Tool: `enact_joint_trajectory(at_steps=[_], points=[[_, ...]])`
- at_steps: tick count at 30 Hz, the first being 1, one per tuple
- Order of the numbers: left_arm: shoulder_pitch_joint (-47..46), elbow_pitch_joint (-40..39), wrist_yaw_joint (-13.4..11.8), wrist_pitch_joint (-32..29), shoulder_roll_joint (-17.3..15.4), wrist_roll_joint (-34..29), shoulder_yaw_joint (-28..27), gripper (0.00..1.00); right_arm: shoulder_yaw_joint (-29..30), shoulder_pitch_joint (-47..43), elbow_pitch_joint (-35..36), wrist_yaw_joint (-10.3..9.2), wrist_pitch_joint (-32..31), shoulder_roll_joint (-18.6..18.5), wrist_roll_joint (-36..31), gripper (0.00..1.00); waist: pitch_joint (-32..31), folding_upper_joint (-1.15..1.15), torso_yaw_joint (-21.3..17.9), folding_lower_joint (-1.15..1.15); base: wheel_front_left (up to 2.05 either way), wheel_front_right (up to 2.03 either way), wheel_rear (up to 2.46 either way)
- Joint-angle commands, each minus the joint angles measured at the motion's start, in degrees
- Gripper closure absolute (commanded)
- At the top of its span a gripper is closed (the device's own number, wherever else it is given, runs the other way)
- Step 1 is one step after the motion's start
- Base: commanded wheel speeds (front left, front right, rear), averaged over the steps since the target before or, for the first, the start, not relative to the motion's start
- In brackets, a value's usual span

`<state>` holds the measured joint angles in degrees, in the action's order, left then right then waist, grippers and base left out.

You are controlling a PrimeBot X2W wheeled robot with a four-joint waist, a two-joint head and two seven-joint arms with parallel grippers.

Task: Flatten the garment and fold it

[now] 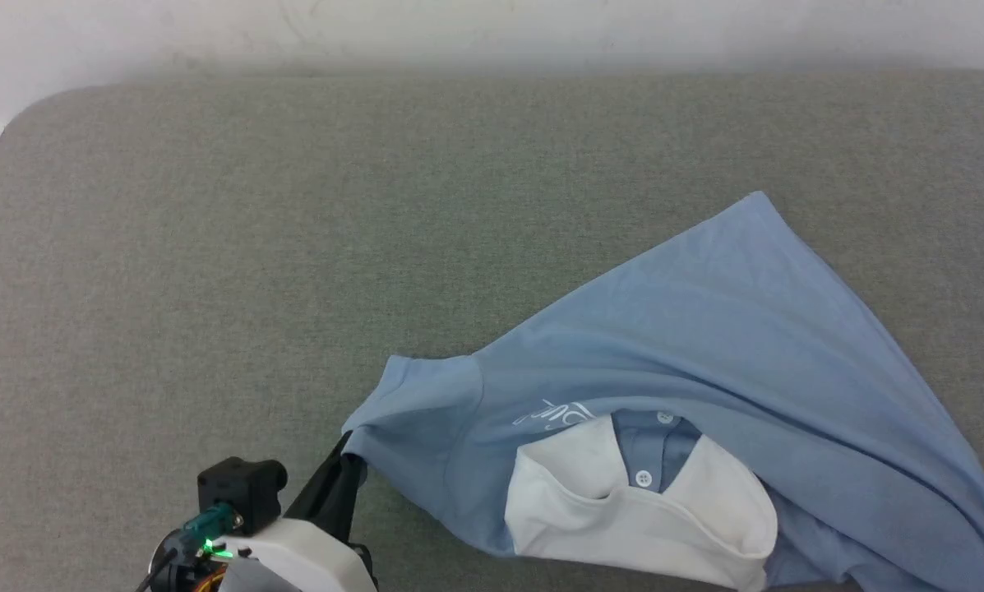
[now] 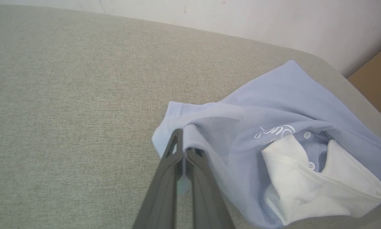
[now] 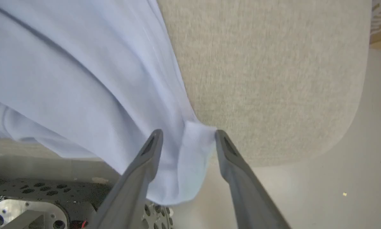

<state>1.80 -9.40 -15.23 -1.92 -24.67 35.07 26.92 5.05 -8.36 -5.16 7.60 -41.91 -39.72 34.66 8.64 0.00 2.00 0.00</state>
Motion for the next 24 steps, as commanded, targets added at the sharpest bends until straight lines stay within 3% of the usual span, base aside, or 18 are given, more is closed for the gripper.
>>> enact_joint_trajectory(at_steps=[1,6,11,16,24], points=[[-1.1,-0.3,0.1,0.5,0.4,-0.8,0.3,1.00,1.0,2.2,3.2,-0.11,-0.4,-0.5,-0.4,0.00,1.1,0.00,1.2,0.00,0.00,0.00,0.00],[-2.7,-1.6,0.1,0.8,1.2,-1.9,1.3,1.00,0.7,7.8,9.7,-0.11,-2.2,-2.6,-0.2,0.00,4.1,0.00,3.5,0.00,0.00,0.00,0.00],[-6.2,-3.3,0.4,1.3,3.0,-4.2,3.5,1.00,-3.7,18.3,13.1,-0.11,-5.0,-5.6,0.2,0.00,9.5,0.00,7.8,0.00,0.00,0.00,0.00],[-9.4,-4.0,1.2,1.6,5.2,-5.7,5.9,1.00,-11.1,30.4,10.5,-0.11,-8.2,-7.6,0.3,0.00,15.4,0.00,12.5,0.00,0.00,0.00,0.00],[-12.1,-3.3,2.1,2.7,7.8,-6.7,8.1,1.00,-21.6,45.8,0.2,-0.11,-11.0,-9.9,-1.3,0.00,19.8,0.00,17.8,0.00,0.00,0.00,0.00]])
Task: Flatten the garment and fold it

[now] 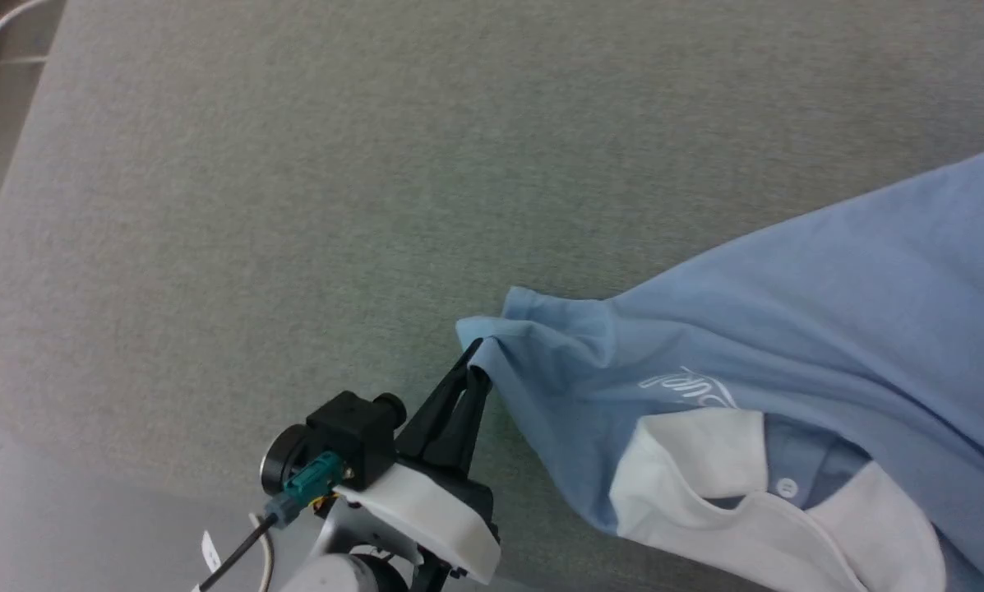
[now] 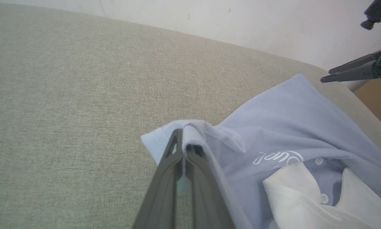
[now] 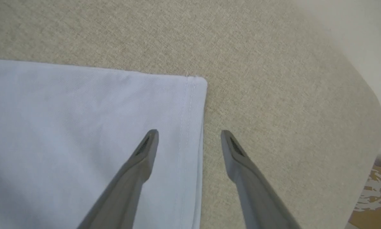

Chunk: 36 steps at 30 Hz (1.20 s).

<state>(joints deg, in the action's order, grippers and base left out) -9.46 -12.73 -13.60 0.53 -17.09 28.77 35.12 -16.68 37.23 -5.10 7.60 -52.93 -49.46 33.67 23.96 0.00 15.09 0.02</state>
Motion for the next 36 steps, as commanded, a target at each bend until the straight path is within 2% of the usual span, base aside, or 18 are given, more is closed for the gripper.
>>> enact_joint_trajectory(at_steps=[1,6,11,12,13,17,24,31,36], points=[[-1.0,0.1,0.5,0.4,0.5,-0.4,0.1,1.00,-0.9,1.4,-1.3,-0.11,0.0,-0.3,-0.4,0.00,4.7,0.00,5.2,-0.02,0.00,0.00,0.00],[-1.4,0.5,0.9,0.9,1.2,-0.6,1.0,1.00,-5.6,5.5,-8.0,-0.11,1.7,-1.1,-1.9,0.00,5.7,0.00,6.8,-0.02,0.00,0.00,0.00],[-1.7,1.0,1.0,0.9,1.6,-0.7,1.8,1.00,-11.8,5.5,-12.8,-0.11,2.2,-1.8,-0.5,0.00,5.5,0.00,7.5,-0.02,0.00,0.00,0.00],[-1.7,1.0,1.0,0.9,1.6,-0.7,1.8,1.00,-13.0,5.3,-13.3,-0.11,2.3,-2.0,-0.1,0.27,5.4,0.00,7.4,-0.02,0.00,0.00,0.00],[-1.7,1.1,0.9,0.9,1.6,-0.7,1.8,1.00,-14.2,5.1,-13.8,-0.11,2.3,-2.2,0.3,1.00,5.3,0.00,7.3,-0.02,0.00,0.00,0.00],[-1.6,1.5,0.7,0.9,0.8,-0.6,1.3,1.00,-16.9,5.4,-15.7,-0.11,3.3,-2.2,2.4,1.00,4.0,0.00,6.2,-0.02,0.00,0.00,0.00],[-1.7,2.1,0.5,0.7,-1.1,-0.4,-0.2,1.00,-18.4,8.6,-19.3,-0.11,9.1,-0.1,3.0,1.00,-0.4,0.00,2.3,-0.02,0.00,0.00,0.00],[-0.9,1.7,0.1,0.0,-3.4,0.3,-1.8,1.00,-19.1,11.1,-20.1,-0.11,16.9,1.6,4.1,1.00,-6.3,0.00,-2.3,-0.02,0.00,0.00,0.00],[-0.8,1.0,-0.5,-0.1,-5.5,0.1,-3.4,1.00,-17.2,12.2,-19.0,-0.11,23.0,1.9,5.7,1.00,-10.3,0.00,-5.2,-0.02,0.00,0.00,0.00]])
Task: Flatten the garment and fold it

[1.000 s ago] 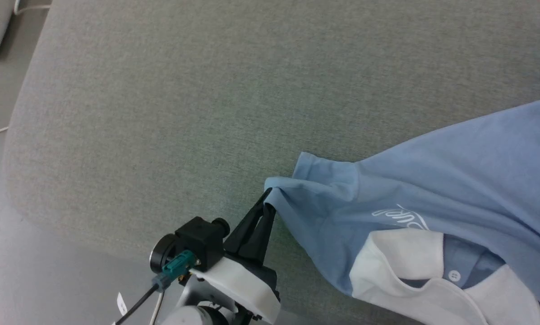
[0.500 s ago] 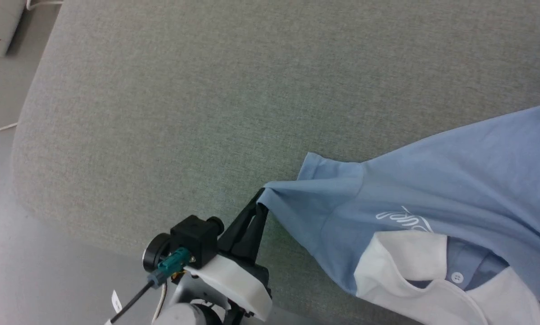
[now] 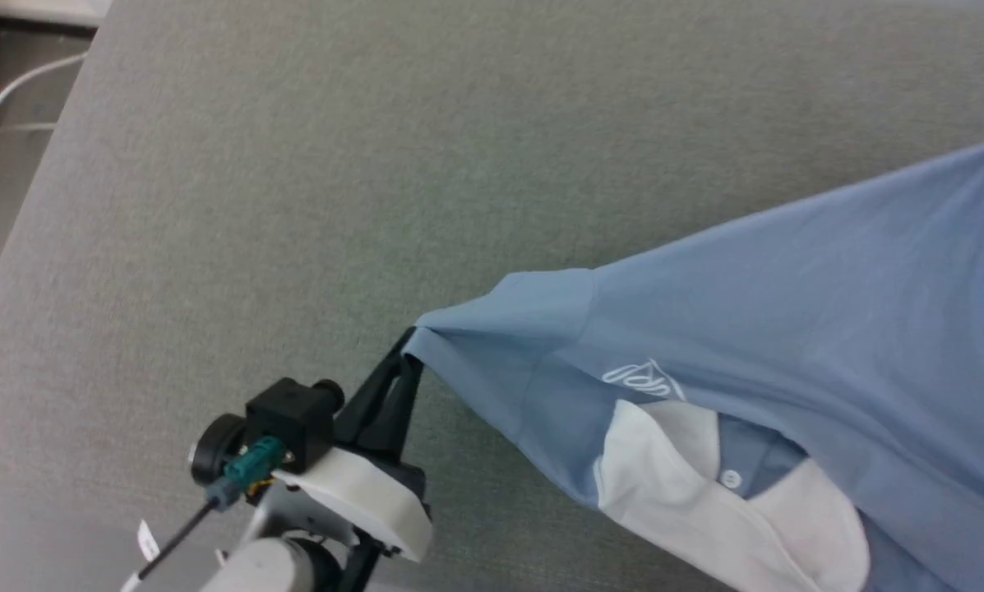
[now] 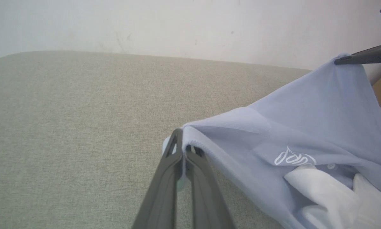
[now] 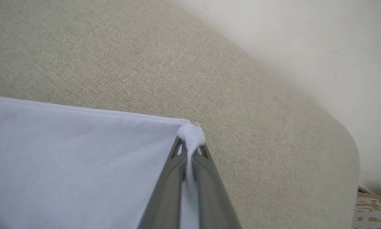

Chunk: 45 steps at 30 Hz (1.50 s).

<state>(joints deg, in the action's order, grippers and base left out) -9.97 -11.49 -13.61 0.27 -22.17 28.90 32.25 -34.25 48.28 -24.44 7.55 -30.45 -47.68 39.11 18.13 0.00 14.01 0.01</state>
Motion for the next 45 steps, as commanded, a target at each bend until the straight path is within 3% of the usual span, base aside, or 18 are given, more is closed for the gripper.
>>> enact_joint_trajectory(at_steps=[1,14,27,37,45], points=[[-0.4,-0.5,-0.6,0.1,-1.1,-0.2,-1.0,1.00,0.5,1.4,1.0,-0.06,1.6,-0.1,0.4,1.00,-5.4,0.00,-4.8,-0.01,0.00,0.00,0.00],[-11.2,-8.9,-1.0,-1.9,-10.6,-3.7,-10.1,1.00,6.8,5.4,13.0,-0.06,11.7,-2.0,0.1,1.00,-13.8,0.00,-12.9,-0.01,0.00,0.00,0.00],[-26.8,-13.9,0.4,-1.9,-14.9,-2.5,-19.3,1.00,15.5,8.0,23.7,-0.06,14.8,-0.6,-3.7,1.00,-15.8,0.00,-18.2,-0.01,0.00,0.00,0.00],[-36.8,-11.5,4.1,-9.6,-17.1,1.7,-19.1,1.00,20.6,10.6,25.8,-0.06,13.0,-1.8,-5.8,1.00,-10.0,0.00,-19.2,-0.01,0.00,0.00,0.00],[-50.3,-3.7,8.3,-12.4,-16.5,2.4,-17.1,1.00,18.4,19.1,21.3,-0.06,15.0,-2.4,-8.3,1.00,-0.2,0.00,-19.5,-0.01,0.00,0.00,0.00]])
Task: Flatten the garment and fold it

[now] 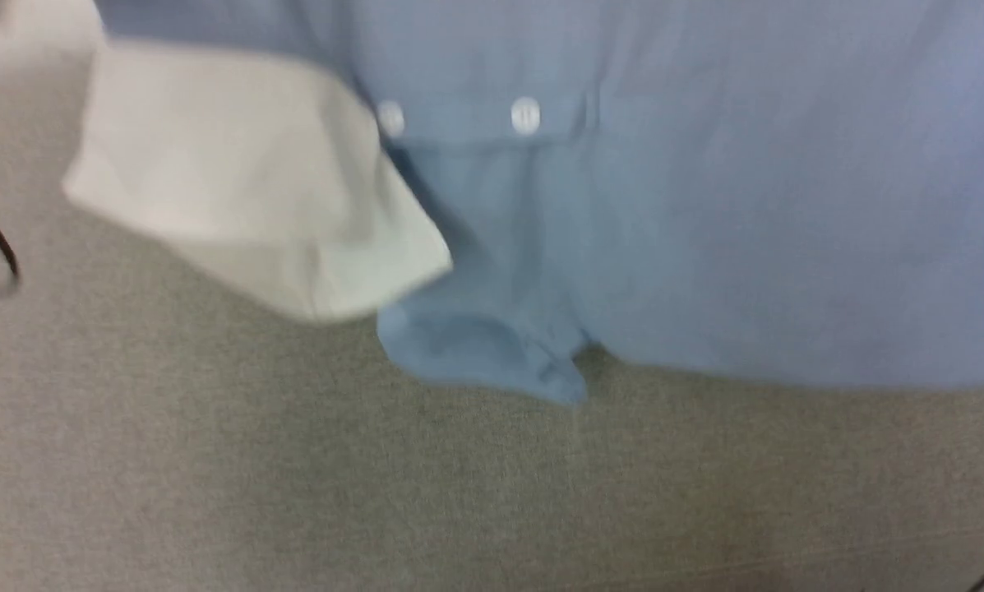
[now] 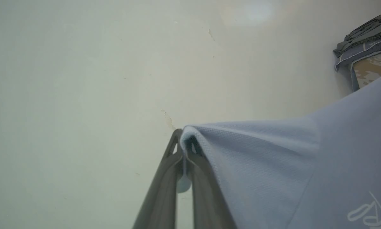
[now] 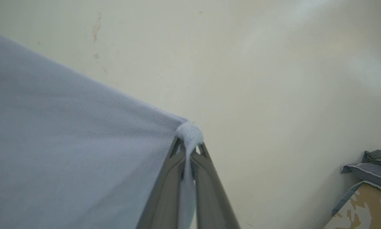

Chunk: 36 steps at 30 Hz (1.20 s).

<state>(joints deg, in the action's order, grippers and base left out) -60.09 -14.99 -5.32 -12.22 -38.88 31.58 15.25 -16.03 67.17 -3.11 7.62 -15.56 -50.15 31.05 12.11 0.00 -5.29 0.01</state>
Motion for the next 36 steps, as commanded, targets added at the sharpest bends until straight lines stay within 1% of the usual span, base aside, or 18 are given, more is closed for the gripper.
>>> enact_joint_trajectory(at_steps=[1,4,7,11,12,16,21,25,28,32,36], points=[[-2.8,1.4,0.7,-0.1,0.4,-0.5,0.3,1.00,-0.3,2.1,-1.2,-0.13,0.6,0.1,-0.5,1.00,7.5,0.00,-0.2,-0.01,0.00,0.00,0.00],[-11.0,7.2,3.1,-0.1,1.3,-2.0,1.9,1.00,-2.2,8.0,-5.6,-0.13,3.0,1.2,-1.8,1.00,12.2,0.00,-0.6,-0.01,0.00,0.00,0.00],[-19.7,13.7,5.2,0.6,2.4,-4.2,3.5,1.00,-4.0,14.4,-11.0,-0.13,5.6,3.2,-3.5,1.00,16.7,0.00,-1.2,-0.01,0.00,0.00,0.00],[-31.0,23.2,7.1,3.7,4.3,-8.3,5.6,1.00,-5.3,22.6,-18.9,-0.13,9.8,6.3,-6.9,1.00,21.3,0.00,-1.5,-0.01,0.00,0.00,0.00],[-33.9,25.7,7.3,4.9,4.9,-9.4,5.9,1.00,-5.3,24.6,-20.9,-0.13,10.9,7.2,-7.7,1.00,22.4,0.00,-1.6,-0.01,0.00,0.00,0.00],[-43.4,35.2,6.4,10.0,6.8,-13.5,6.5,1.00,-4.8,30.9,-29.5,-0.13,16.0,10.9,-10.2,1.00,25.4,0.00,-1.9,-0.01,0.00,0.00,0.00],[-50.9,43.9,5.7,18.3,9.3,-16.1,7.1,1.00,-4.4,35.7,-38.0,-0.13,22.7,14.7,-13.2,1.00,27.6,0.00,-1.5,-0.01,0.00,0.00,0.00],[-50.9,49.9,6.9,22.5,10.1,-17.4,9.2,1.00,-6.2,35.2,-42.0,-0.13,27.0,16.9,-14.6,1.00,28.0,0.00,-0.8,-0.01,0.00,0.00,0.00],[-47.2,53.4,7.4,24.4,10.7,-16.7,9.7,1.00,-5.2,32.7,-43.6,-0.13,29.4,18.7,-14.5,1.00,27.5,0.00,-0.2,-0.01,0.00,0.00,0.00],[-37.0,56.9,7.0,26.5,12.8,-13.3,8.7,1.00,-3.6,24.6,-44.9,-0.13,30.5,20.7,-14.5,1.00,24.8,0.00,1.5,-0.01,0.00,0.00,0.00],[-24.0,57.3,8.2,27.1,13.7,-11.9,9.4,1.00,-2.6,13.4,-41.2,-0.13,30.5,22.1,-14.4,1.00,20.8,0.00,2.3,-0.01,0.00,0.00,0.00]])
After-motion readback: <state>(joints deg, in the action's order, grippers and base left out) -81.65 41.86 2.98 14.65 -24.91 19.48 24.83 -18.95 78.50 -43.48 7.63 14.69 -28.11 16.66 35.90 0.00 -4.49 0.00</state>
